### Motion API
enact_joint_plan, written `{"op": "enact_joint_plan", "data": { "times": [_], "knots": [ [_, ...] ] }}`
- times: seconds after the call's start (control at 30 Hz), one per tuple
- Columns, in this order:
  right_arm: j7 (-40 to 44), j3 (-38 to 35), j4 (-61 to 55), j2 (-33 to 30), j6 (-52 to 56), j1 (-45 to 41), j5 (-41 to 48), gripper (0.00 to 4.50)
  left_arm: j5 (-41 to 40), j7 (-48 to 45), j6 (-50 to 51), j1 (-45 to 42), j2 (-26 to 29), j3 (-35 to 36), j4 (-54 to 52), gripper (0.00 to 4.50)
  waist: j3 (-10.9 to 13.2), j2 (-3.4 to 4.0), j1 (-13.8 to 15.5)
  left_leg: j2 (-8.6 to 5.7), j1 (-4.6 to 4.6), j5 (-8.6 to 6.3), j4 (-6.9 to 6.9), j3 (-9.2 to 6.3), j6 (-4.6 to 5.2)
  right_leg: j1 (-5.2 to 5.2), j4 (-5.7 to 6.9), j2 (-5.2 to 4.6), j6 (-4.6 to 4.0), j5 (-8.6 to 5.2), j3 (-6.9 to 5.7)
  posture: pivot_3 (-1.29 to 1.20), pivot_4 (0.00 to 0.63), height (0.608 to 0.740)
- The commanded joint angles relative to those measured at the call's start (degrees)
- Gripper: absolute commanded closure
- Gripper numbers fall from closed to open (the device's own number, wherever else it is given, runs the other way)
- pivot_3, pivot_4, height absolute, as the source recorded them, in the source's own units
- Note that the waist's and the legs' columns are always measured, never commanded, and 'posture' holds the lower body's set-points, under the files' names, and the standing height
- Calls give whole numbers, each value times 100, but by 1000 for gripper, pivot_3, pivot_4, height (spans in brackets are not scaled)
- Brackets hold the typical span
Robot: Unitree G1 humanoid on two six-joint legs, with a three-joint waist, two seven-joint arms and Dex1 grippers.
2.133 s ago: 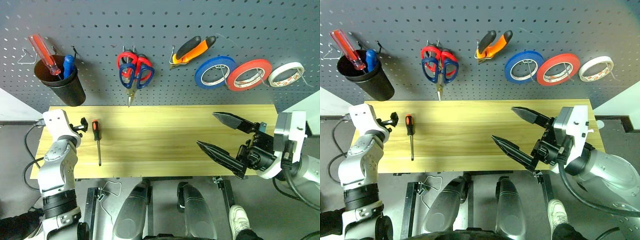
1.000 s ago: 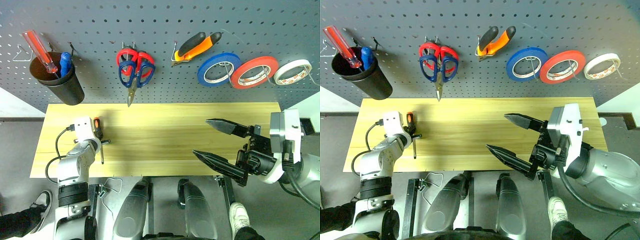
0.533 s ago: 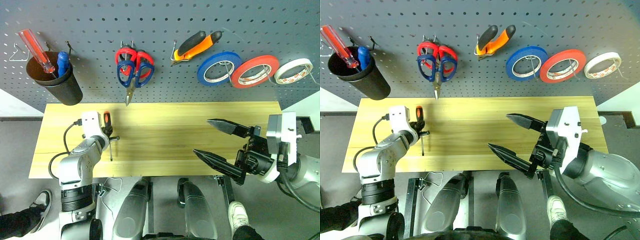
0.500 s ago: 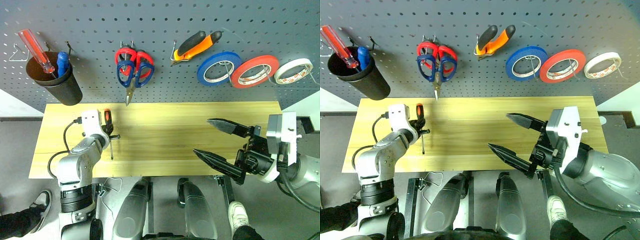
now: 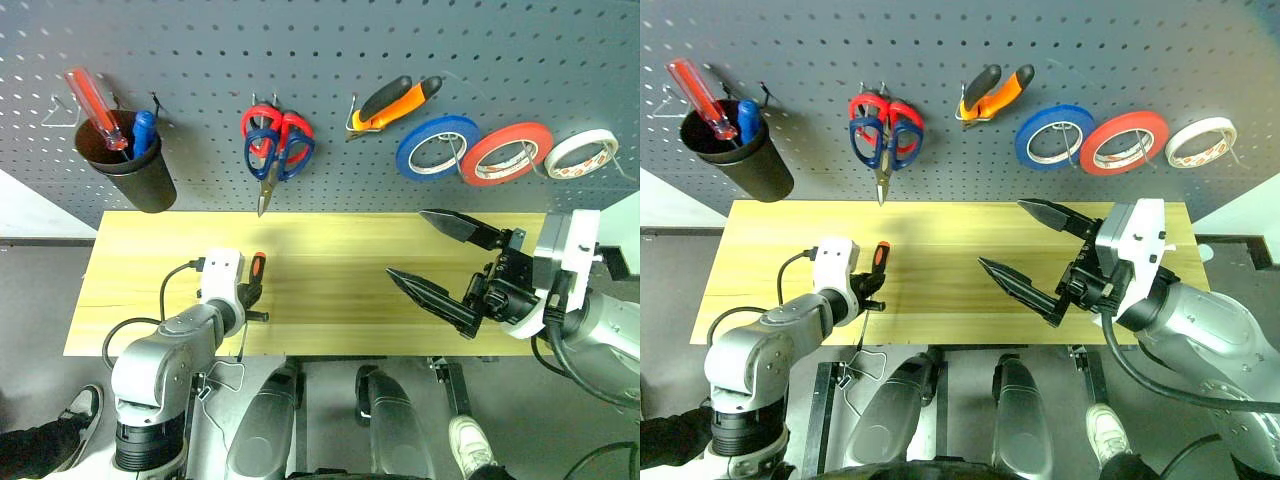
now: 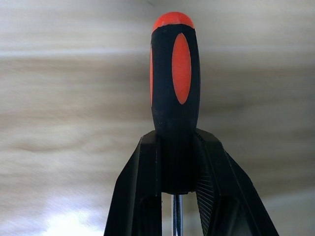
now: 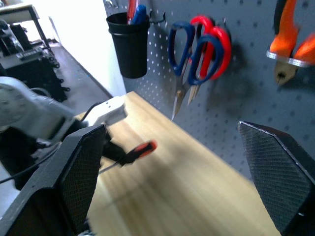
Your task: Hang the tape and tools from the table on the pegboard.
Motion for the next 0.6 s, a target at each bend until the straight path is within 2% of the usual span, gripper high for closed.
{"op": "enact_joint_plan", "data": {
  "times": [0.03,0.17,0.3,0.47,0.6],
  "knots": [
    [127,60,-3,156,-271,-76,-351,0,234,-167,-684,52,309,-652,-633,3986,-93,5,57,0,0,0,0,0,0,1,0,0,0,0,0,78,193,710],
    [266,159,167,253,-352,-266,-604,0,553,-313,-1562,166,624,-1095,-757,3986,-294,16,124,-2,0,1,1,1,-2,5,-3,0,1,1,0,72,174,710],
    [522,79,254,272,-453,-318,-620,0,1202,-384,-3040,665,913,-1417,-821,3986,-433,29,170,1,9,0,0,4,-1,10,-5,3,1,2,5,70,161,710],
    [785,-63,324,422,-591,-506,-269,0,1926,-364,-4836,1013,1033,-1479,-413,3986,-491,51,222,3,34,-5,-1,4,7,37,-7,5,-3,5,8,79,149,710],
    [858,-46,411,509,-616,-762,-119,0,2399,-191,-6193,1037,910,-1357,-143,3986,-585,53,222,3,53,-15,-1,5,26,57,-16,6,-1,10,8,86,138,710]
  ]
}}
